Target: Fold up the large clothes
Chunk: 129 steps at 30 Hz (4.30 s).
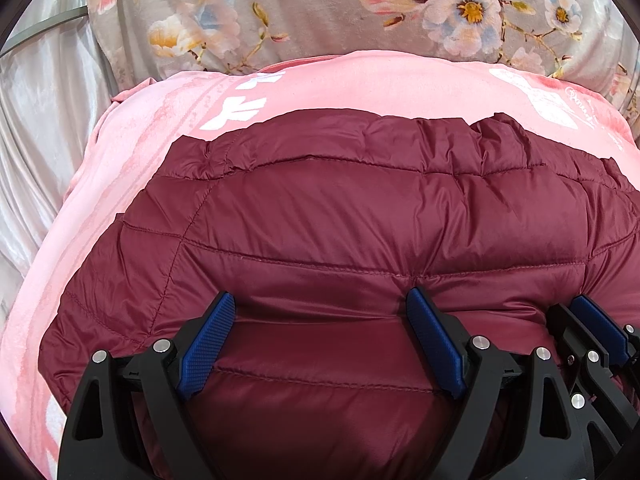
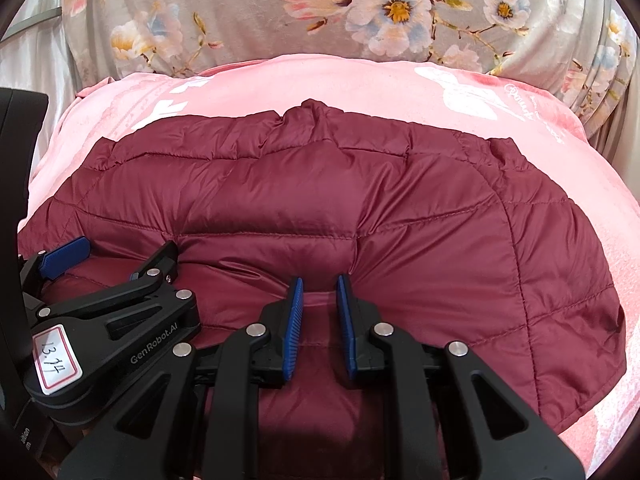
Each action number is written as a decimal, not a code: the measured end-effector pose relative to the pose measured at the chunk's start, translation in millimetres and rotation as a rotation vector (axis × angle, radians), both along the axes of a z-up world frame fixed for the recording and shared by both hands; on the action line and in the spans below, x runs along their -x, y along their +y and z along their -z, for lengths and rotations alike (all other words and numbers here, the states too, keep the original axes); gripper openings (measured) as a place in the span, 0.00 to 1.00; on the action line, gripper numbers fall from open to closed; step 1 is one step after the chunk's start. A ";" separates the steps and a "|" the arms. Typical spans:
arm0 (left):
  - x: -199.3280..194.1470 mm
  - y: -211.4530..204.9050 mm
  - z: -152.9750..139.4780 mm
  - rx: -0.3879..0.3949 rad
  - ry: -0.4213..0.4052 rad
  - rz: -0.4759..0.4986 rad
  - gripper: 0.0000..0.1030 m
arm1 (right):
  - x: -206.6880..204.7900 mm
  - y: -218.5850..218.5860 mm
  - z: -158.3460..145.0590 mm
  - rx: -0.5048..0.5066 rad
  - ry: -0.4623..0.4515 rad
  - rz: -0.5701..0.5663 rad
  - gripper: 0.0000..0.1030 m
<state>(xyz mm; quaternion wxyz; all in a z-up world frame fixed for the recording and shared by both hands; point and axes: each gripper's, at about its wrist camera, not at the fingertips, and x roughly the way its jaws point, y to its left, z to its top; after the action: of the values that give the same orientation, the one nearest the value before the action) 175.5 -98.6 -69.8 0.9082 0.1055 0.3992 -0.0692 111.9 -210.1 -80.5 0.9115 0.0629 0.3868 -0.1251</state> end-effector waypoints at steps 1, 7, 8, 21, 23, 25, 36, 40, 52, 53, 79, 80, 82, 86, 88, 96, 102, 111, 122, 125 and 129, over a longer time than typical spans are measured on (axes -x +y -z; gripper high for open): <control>-0.1 0.0 0.1 -0.001 0.000 0.000 0.84 | 0.1 -0.3 0.1 0.003 0.001 0.000 0.16; 0.0 -0.1 0.0 -0.003 -0.001 -0.001 0.84 | -0.6 1.9 0.4 0.013 0.004 0.006 0.16; 0.1 -0.2 -0.1 -0.003 -0.001 -0.001 0.84 | -0.7 2.2 0.5 0.013 0.004 0.005 0.16; -2.8 11.3 -3.1 0.036 0.002 0.001 0.85 | -1.1 0.8 -0.2 -0.015 -0.006 0.005 0.17; 3.8 16.1 -7.9 0.056 0.006 -0.002 0.85 | 2.1 -2.0 -2.9 -0.031 -0.021 0.004 0.19; 18.4 38.5 -23.0 0.105 0.001 -0.019 0.85 | 14.9 -1.0 -14.0 -0.026 -0.065 0.036 0.31; 43.6 207.8 -33.8 0.246 0.067 -0.316 0.85 | 25.5 37.9 -24.8 -0.125 -0.059 -0.052 0.27; 32.7 239.3 -20.4 0.344 0.113 -0.351 0.85 | 21.1 46.3 -18.7 -0.099 -0.018 -0.054 0.16; 5.6 225.8 -4.6 0.485 0.158 -0.290 0.57 | 16.9 57.3 -3.4 -0.032 0.008 -0.053 0.15; 5.8 224.2 -6.1 0.507 0.173 -0.268 0.49 | 16.7 57.9 -3.3 -0.025 0.008 -0.052 0.15; 96.2 -67.8 -143.9 0.291 0.028 0.352 0.16 | 124.8 -54.6 -45.2 -0.338 -0.071 0.048 0.16; 98.4 -81.0 -134.8 0.276 0.044 0.357 0.16 | 132.3 -62.8 -45.6 -0.332 -0.072 0.073 0.16; 101.2 -105.3 -116.2 0.258 0.093 0.375 0.24 | 154.9 -86.4 -45.6 -0.315 -0.072 0.145 0.17; 108.2 -139.5 -71.7 0.266 0.237 0.427 0.55 | 186.2 -114.4 -46.2 -0.294 -0.081 0.232 0.18; 120.7 -143.8 -60.0 0.250 0.255 0.428 0.55 | 196.3 -123.4 -48.3 -0.299 -0.093 0.256 0.20; 136.5 -73.4 -125.2 0.428 0.167 0.394 0.75 | 195.2 -130.6 -87.7 -0.302 -0.216 0.187 0.54; 93.7 7.6 -125.2 0.399 0.147 0.095 0.76 | 151.3 -112.9 -96.9 -0.380 -0.230 0.063 0.69; 87.4 26.8 -90.6 0.446 0.264 0.057 0.76 | 101.8 -90.2 -57.2 -0.522 -0.076 -0.038 0.13; 85.7 -22.5 -78.8 0.317 0.253 0.116 0.76 | 171.0 -154.4 -70.1 -0.330 -0.171 0.193 0.07; 86.8 -35.1 -68.9 0.301 0.270 0.134 0.76 | 173.3 -158.5 -49.6 -0.293 -0.121 0.229 0.07; 89.5 -50.5 -57.9 0.221 0.264 0.150 0.77 | 167.7 -157.3 -30.7 -0.237 -0.070 0.241 0.07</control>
<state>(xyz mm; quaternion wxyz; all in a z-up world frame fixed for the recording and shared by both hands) 85.9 -149.1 -11.9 0.8461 0.0245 0.4961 -0.1933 -55.8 -367.5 -49.8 0.8891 0.2200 0.3562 -0.1849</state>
